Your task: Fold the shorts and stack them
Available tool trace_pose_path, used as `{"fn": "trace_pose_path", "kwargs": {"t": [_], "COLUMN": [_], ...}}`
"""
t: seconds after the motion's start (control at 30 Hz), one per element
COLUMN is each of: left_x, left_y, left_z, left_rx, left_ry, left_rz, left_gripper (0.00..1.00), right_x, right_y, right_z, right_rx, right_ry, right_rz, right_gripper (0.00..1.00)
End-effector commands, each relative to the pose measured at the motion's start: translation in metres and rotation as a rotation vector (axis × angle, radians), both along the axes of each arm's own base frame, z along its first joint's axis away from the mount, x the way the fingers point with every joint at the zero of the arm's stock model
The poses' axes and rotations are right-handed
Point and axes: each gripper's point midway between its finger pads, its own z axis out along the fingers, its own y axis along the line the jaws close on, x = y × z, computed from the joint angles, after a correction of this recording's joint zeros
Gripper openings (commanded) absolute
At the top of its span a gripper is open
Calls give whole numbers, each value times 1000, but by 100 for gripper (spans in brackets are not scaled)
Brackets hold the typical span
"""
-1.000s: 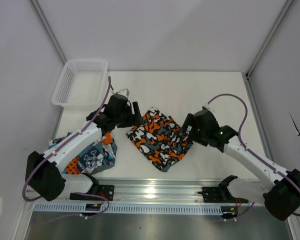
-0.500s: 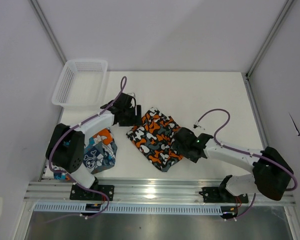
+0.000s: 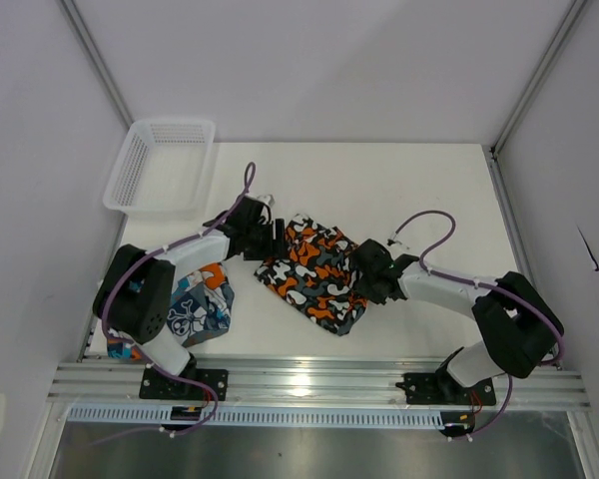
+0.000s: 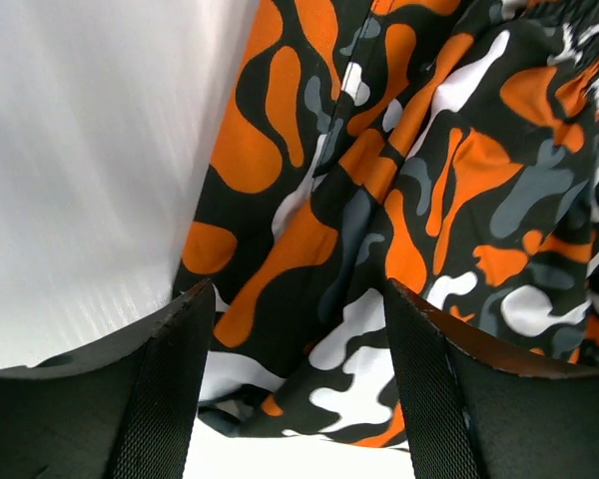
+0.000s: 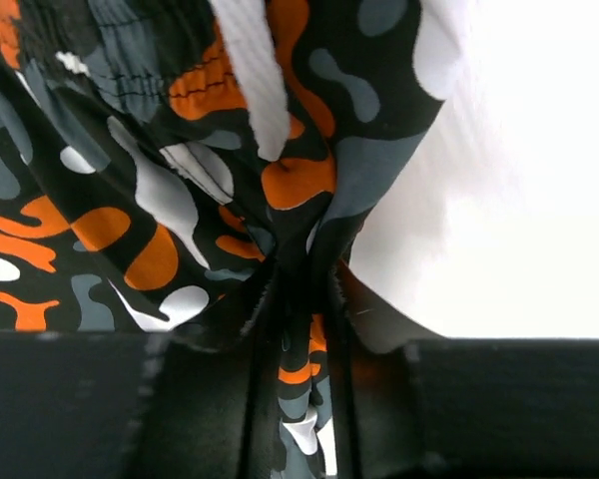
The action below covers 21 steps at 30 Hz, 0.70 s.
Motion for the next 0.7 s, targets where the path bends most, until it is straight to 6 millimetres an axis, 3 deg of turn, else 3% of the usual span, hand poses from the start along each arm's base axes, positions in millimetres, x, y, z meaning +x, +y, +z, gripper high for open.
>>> {"fn": "trace_pose_path", "kwargs": {"t": [0.0, 0.23, 0.37, 0.47, 0.6, 0.67], "left_x": [4, -11, -25, -30, -28, -28], "left_y": [-9, -21, -38, -46, -40, -37], "left_z": [17, 25, 26, 26, 16, 11], "left_rx": [-53, -72, -97, -91, -52, -21], "left_ry": [-58, -92, -88, -101, -93, -58], "left_rz": [-16, -30, -54, -50, 3, 29], "left_gripper": [70, 68, 61, 58, 53, 45], "right_x": [28, 58, 74, 83, 90, 92], "right_y": [-4, -7, -15, -15, -15, -18], "right_z": [10, 29, 42, 45, 42, 38], "right_rx": [-23, 23, 8, 10, -10, -24], "right_ry": [-62, -127, -160, -158, -154, -143], "right_rz": [136, 467, 522, 564, 589, 584], "right_gripper": [21, 18, 25, 25, 25, 24]}}
